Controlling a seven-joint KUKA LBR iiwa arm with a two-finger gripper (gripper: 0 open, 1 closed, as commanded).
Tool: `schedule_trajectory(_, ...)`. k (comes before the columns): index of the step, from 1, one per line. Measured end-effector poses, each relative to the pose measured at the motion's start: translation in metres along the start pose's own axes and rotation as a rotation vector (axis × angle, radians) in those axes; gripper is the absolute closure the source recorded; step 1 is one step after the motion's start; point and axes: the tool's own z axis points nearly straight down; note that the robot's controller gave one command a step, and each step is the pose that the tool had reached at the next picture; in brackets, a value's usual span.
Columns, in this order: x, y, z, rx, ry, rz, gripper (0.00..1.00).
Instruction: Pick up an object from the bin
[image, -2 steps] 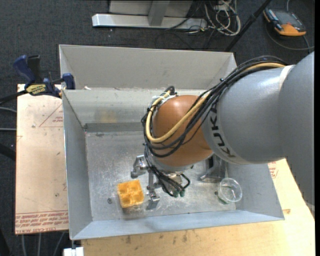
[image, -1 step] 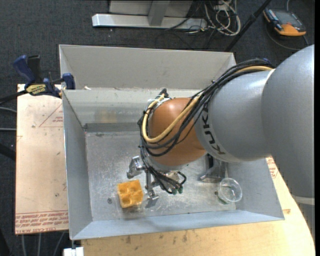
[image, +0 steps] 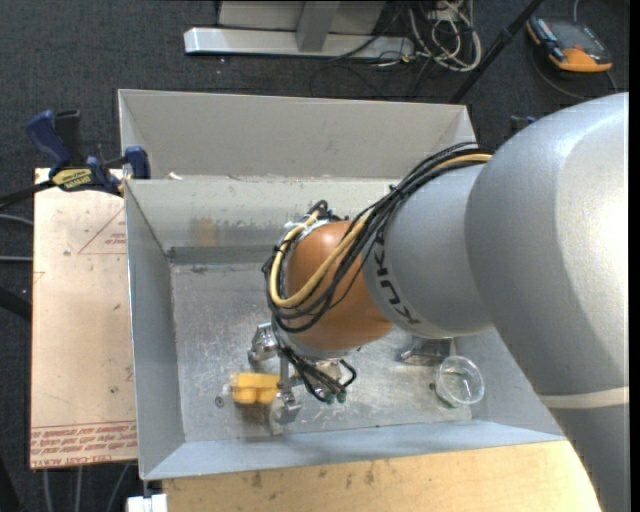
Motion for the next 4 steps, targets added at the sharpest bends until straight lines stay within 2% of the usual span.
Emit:
schedule_trajectory(1,0.004,-0.001,-0.002,-0.004,0.011,-0.046,1.0)
schedule_trajectory(4,0.006,-0.001,-0.014,-0.001,0.017,-0.047,1.0)
